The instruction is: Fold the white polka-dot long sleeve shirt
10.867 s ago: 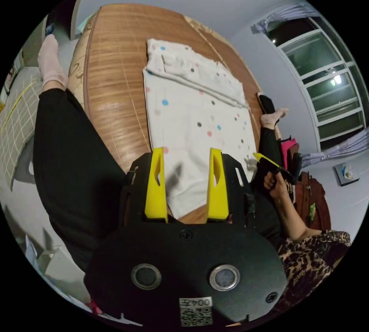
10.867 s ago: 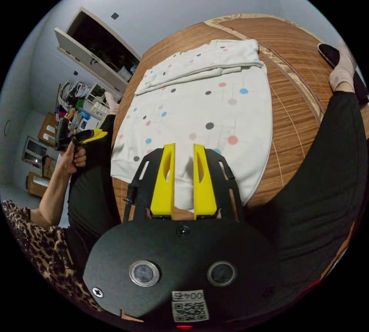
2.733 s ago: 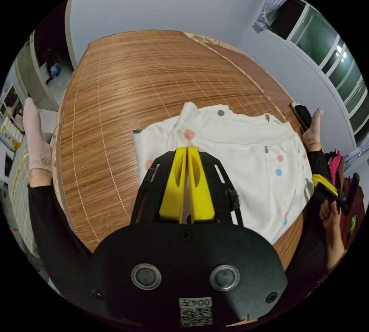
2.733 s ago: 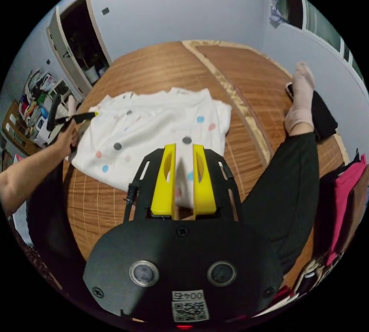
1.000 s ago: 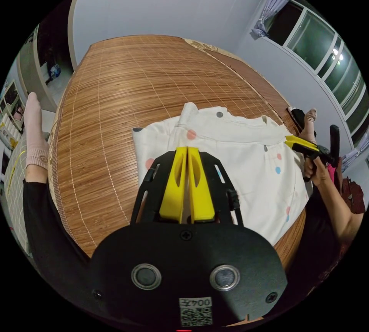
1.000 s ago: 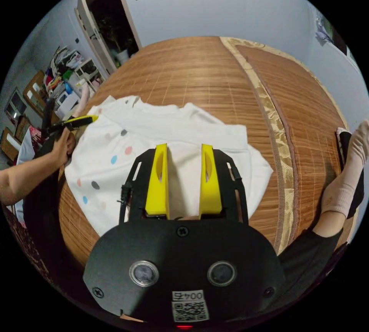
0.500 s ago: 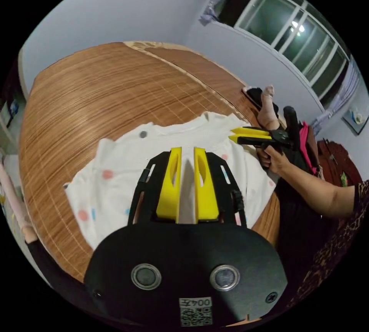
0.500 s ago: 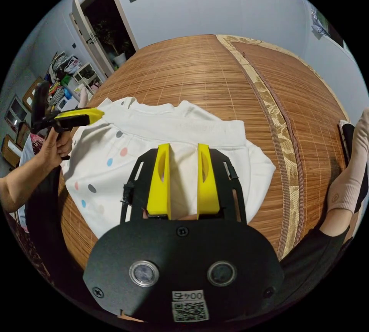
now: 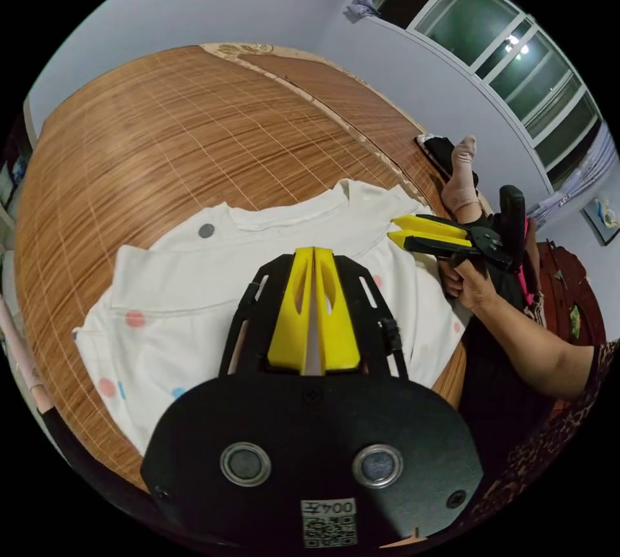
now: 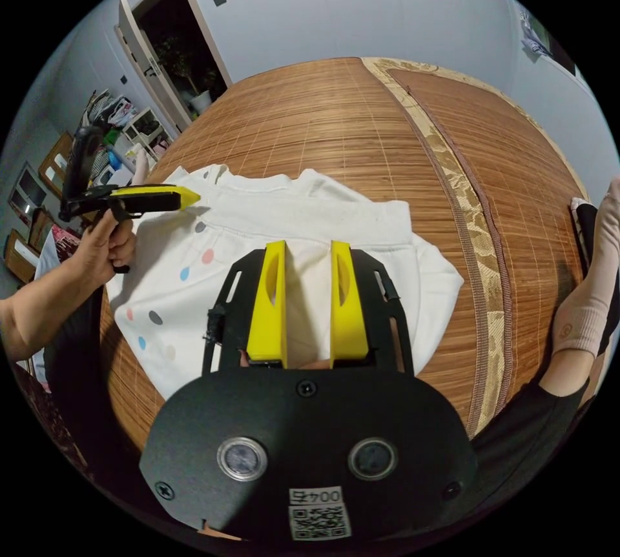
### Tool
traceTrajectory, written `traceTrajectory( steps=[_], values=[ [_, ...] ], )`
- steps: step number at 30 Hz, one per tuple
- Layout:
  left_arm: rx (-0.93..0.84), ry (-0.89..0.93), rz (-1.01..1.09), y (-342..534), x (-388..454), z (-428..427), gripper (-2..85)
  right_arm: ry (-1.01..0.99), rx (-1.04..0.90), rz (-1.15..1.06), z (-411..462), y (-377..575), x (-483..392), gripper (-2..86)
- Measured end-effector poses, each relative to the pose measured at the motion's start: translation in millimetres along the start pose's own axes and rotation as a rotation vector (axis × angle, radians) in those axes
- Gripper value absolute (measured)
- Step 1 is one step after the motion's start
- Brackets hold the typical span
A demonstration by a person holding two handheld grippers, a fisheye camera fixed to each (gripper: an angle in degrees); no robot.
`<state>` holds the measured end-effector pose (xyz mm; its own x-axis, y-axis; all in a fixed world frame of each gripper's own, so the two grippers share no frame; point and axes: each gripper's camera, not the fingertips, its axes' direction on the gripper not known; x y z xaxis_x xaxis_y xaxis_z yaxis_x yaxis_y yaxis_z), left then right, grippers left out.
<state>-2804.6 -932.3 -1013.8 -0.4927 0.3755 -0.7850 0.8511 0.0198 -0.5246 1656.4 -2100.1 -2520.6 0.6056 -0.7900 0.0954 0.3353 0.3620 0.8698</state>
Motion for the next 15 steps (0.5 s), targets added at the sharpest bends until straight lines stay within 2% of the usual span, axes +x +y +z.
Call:
traceTrajectory(
  steps=[5, 7, 10, 12, 13, 14, 15],
  values=[
    [0.114, -0.078, -0.019, 37, 0, -91, 0.4, -0.005, 0.001, 0.004, 3, 0, 5, 11.0],
    [0.160, -0.169, -0.034, 66, -4, -144, 0.5, -0.008, 0.001, 0.006, 3, 0, 7, 10.9],
    [0.169, -0.452, -0.112, 136, -25, -233, 0.9, -0.009, 0.001, 0.007, 5, 1, 9, 10.9],
    [0.098, -0.718, -0.280, 213, -59, -294, 2.4, -0.008, 0.000, 0.007, 6, 1, 10, 10.9],
    [0.054, -0.788, -0.330, 233, -70, -305, 3.0, -0.007, -0.001, 0.006, 6, 1, 11, 10.9],
    [-0.065, -0.919, -0.439, 276, -94, -320, 7.9, -0.005, -0.003, 0.006, 6, 1, 11, 10.9],
    [-0.200, -1.000, -0.558, 316, -120, -329, 16.4, -0.005, -0.005, 0.006, 7, 1, 12, 10.9]
  ],
)
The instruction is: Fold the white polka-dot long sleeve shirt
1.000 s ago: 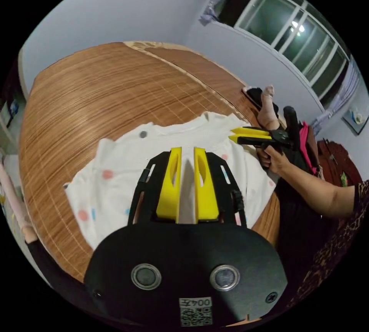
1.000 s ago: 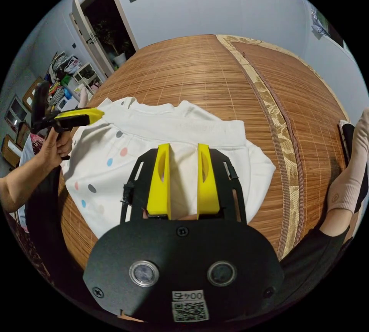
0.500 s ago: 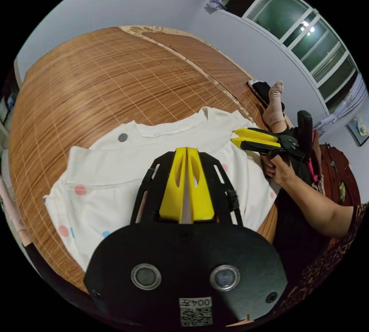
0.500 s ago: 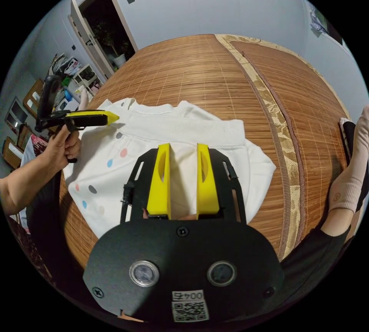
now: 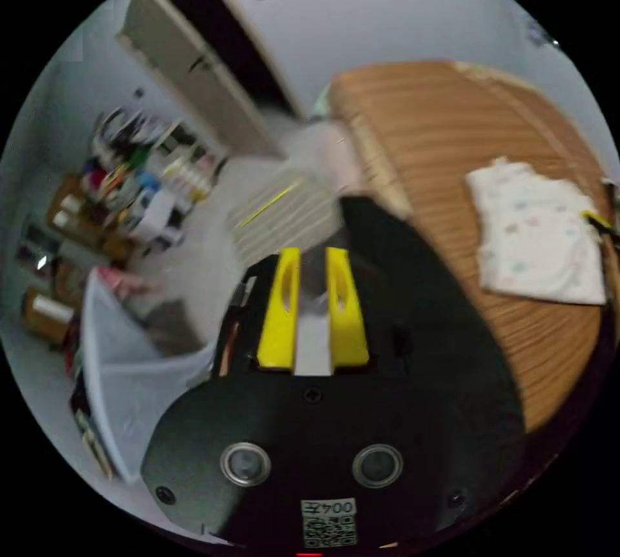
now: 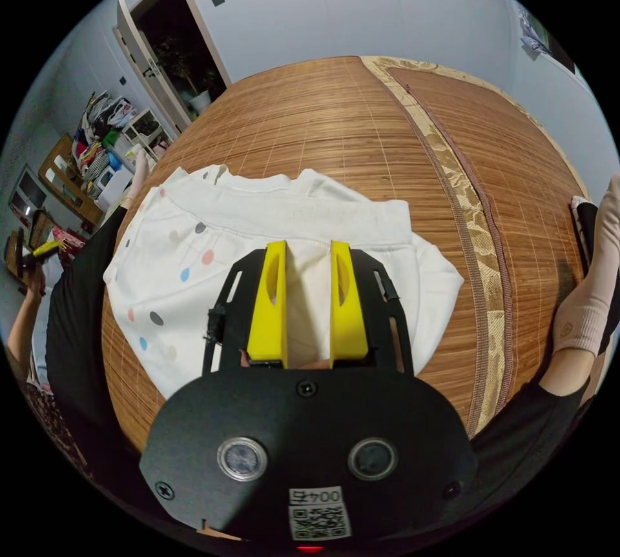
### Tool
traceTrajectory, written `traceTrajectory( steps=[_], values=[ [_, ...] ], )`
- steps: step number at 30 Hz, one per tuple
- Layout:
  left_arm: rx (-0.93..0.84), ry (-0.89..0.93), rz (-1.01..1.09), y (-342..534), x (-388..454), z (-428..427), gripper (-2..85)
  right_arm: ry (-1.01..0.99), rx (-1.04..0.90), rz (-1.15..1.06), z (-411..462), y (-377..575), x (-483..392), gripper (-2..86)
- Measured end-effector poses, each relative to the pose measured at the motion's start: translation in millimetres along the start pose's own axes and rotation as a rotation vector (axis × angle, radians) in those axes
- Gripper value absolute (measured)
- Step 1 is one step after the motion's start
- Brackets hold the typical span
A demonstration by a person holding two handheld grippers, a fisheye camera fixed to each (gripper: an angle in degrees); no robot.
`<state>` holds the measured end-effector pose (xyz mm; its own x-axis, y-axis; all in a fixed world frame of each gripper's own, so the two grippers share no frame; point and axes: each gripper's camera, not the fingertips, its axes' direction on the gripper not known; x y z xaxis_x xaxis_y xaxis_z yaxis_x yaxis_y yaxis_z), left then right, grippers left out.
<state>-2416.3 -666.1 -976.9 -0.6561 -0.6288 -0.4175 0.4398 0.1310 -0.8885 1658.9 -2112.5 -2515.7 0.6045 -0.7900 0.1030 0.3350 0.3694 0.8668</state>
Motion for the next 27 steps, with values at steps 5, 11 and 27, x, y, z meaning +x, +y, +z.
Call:
traceTrajectory(
  steps=[5, 11, 27],
  values=[
    [-0.088, 0.135, -0.174, 38, -58, 21, 16.4, -0.008, 0.000, 0.005, 1, 1, 4, 10.8],
    [0.291, 0.449, 0.211, -71, 108, -56, 8.7, -0.009, 0.002, 0.008, 2, 2, 8, 10.6],
    [0.200, 0.544, 0.610, -226, 422, -25, 7.7, -0.048, 0.014, 0.052, 0, 7, 27, 8.8]
  ],
)
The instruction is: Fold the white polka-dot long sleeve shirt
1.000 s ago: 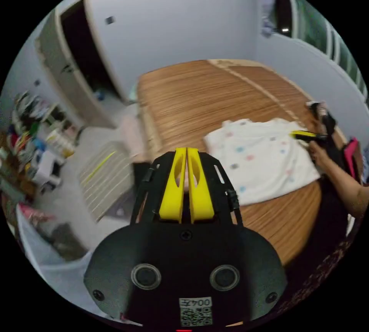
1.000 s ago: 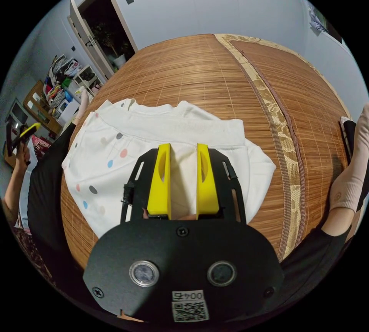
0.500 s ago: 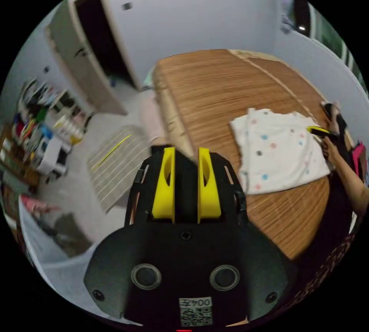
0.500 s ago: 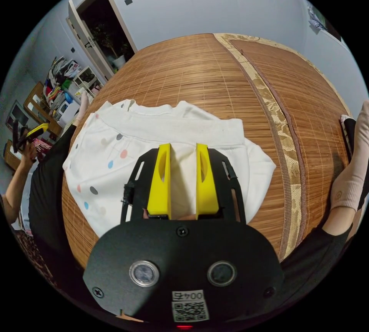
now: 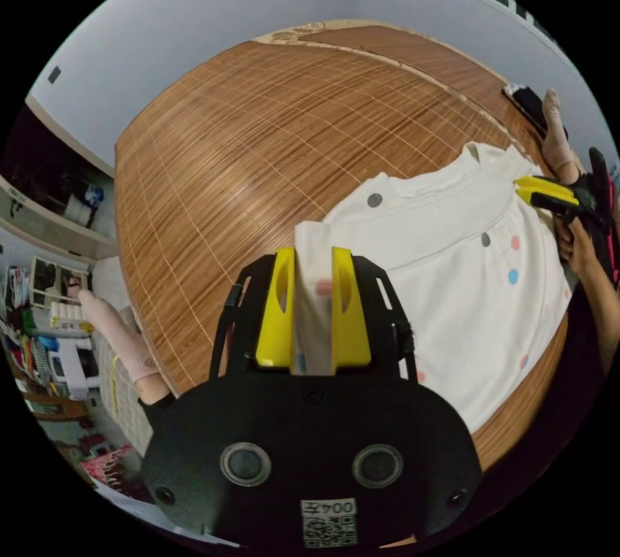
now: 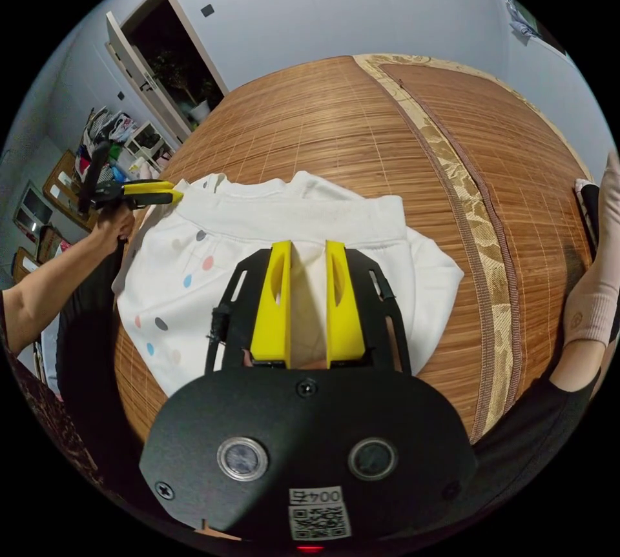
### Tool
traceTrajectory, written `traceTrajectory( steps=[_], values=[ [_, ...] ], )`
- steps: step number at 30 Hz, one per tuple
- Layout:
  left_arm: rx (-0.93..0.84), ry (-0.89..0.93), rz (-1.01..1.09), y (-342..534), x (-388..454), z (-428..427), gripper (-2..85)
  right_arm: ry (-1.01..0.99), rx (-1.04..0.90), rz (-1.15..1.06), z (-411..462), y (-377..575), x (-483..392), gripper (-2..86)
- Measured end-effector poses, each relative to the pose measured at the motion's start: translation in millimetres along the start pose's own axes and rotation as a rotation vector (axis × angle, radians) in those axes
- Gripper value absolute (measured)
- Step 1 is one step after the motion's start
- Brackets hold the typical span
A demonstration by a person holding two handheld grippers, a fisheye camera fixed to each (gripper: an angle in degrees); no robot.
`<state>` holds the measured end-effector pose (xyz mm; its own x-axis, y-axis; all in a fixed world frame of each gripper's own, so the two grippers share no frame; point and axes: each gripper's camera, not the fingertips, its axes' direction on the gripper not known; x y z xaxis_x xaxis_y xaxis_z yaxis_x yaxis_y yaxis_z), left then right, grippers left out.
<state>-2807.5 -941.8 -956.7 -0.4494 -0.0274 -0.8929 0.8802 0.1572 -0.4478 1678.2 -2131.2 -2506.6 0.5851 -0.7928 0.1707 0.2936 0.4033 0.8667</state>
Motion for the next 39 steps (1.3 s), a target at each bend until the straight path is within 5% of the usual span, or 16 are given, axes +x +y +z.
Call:
traceTrajectory(
  steps=[10, 17, 27, 34, 39],
  values=[
    [0.202, -0.087, -0.072, 15, -23, -27, 1.9, 0.000, 0.000, 0.001, -4, 2, 6, 8.7],
    [0.115, 0.164, -0.318, 23, -115, 36, 1.6, 0.005, 0.000, 0.002, -8, 4, 11, 8.3],
    [0.133, 0.470, -0.339, 29, -189, 62, 3.3, 0.010, -0.002, 0.007, -15, 6, 20, 8.1],
    [0.368, 0.362, -0.373, 52, -183, 5, 6.6, 0.012, -0.002, 0.006, -22, 8, 26, 8.0],
    [0.151, 0.253, -0.296, 23, -143, 66, 7.4, 0.009, 0.001, 0.004, -28, 10, 32, 8.1]
  ],
)
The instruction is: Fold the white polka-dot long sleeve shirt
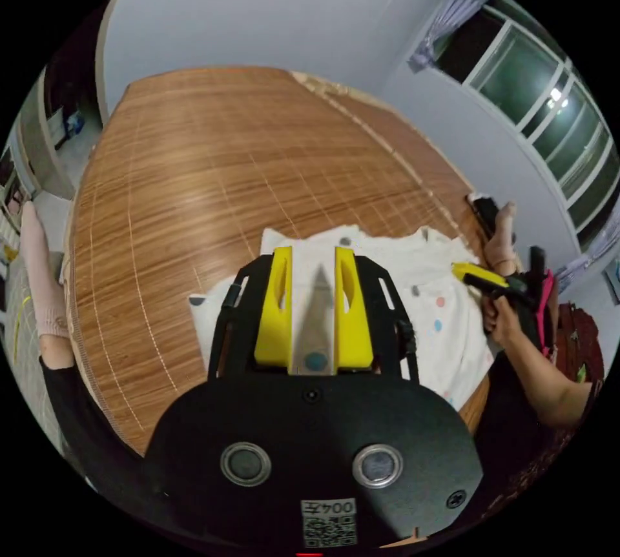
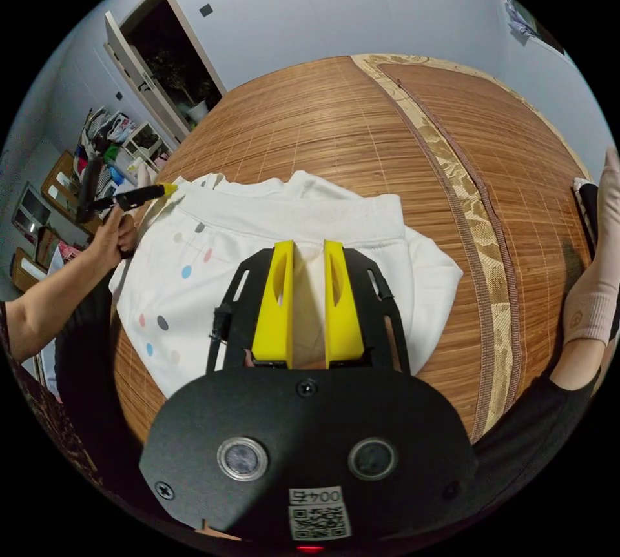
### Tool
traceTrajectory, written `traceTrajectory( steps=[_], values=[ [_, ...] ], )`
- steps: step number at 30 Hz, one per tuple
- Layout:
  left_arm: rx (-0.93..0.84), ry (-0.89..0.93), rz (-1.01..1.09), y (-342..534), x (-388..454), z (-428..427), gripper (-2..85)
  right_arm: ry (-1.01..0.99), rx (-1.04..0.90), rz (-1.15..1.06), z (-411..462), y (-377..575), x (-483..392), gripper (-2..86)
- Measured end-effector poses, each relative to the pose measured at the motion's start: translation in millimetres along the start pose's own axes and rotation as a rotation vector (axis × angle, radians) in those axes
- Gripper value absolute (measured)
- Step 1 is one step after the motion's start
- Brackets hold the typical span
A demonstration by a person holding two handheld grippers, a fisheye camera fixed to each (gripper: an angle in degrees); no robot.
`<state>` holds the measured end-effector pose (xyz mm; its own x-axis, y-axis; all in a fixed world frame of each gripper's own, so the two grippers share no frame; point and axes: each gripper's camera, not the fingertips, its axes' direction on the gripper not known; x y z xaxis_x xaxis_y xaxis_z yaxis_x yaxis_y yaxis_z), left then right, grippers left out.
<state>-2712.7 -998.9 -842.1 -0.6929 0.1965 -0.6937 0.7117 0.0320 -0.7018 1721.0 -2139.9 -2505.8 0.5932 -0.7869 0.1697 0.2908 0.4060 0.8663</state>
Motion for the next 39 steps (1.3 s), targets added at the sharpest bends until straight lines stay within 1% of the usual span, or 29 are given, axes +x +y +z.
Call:
traceTrajectory(
  steps=[1, 2, 5, 8, 11, 13, 15, 16, 18, 22, 25, 26, 29, 31, 32, 33, 34, 36, 39],
  values=[
    [-0.022, -0.034, -0.006, 0, -3, 8, 7.1, -0.002, 0.000, 0.001, -1, 0, 1, 8.1],
    [0.002, -0.080, -0.013, 2, -8, 9, 5.7, -0.005, 0.001, 0.003, -2, 1, 3, 8.0],
    [0.023, -0.049, -0.024, 4, -22, 16, 3.5, -0.013, 0.002, 0.010, -6, 1, 8, 7.9],
    [0.040, -0.074, -0.003, 6, -20, 22, 2.6, -0.033, 0.003, 0.024, -10, 2, 15, 7.7],
    [0.045, -0.023, -0.022, 6, -32, 26, 2.2, -0.132, 0.000, 0.060, -20, 2, 30, 7.7],
    [0.048, 0.008, -0.031, 6, -39, 29, 2.1, -0.186, 0.037, 0.109, -37, 4, 45, 7.7],
    [0.051, 0.004, -0.025, 7, -39, 33, 2.1, -0.217, 0.117, 0.173, -68, 11, 64, 7.7],
    [0.051, 0.001, -0.023, 7, -39, 34, 2.1, -0.224, 0.120, 0.182, -74, 13, 68, 7.7],
    [0.052, 0.006, -0.024, 7, -42, 38, 2.1, -0.221, 0.087, 0.212, -85, 21, 82, 7.7],
    [0.054, 0.009, -0.022, 7, -43, 42, 2.1, -0.181, 0.015, 0.201, -87, 26, 91, 7.9],
    [0.054, 0.003, -0.018, 7, -43, 46, 2.1, -0.250, -0.031, 0.211, -76, 26, 95, 7.8],
    [0.055, 0.002, -0.016, 7, -42, 47, 2.0, -0.263, -0.051, 0.212, -71, 24, 93, 6.5],
    [0.055, 0.000, -0.014, 8, -42, 51, 2.0, -0.179, -0.076, 0.160, -68, 19, 78, 1.7],
    [0.055, -0.002, -0.011, 8, -41, 53, 2.0, -0.019, -0.060, 0.097, -76, 16, 62, 0.7],
    [0.056, -0.004, -0.011, 8, -40, 54, 2.0, 0.153, -0.056, 0.070, -79, 16, 56, 0.4],
    [0.056, -0.006, -0.009, 9, -40, 55, 2.0, 0.171, -0.075, 0.089, -77, 17, 60, 0.4],
    [0.056, -0.007, -0.009, 9, -39, 56, 2.0, 0.126, -0.073, 0.126, -75, 18, 66, 0.4],
    [0.056, -0.008, -0.008, 9, -38, 58, 2.0, -0.057, -0.063, 0.236, -67, 25, 87, 1.4],
    [0.056, -0.004, -0.009, 10, -38, 61, 2.1, -0.170, -0.019, 0.305, -78, 33, 97, 4.1]
  ],
)
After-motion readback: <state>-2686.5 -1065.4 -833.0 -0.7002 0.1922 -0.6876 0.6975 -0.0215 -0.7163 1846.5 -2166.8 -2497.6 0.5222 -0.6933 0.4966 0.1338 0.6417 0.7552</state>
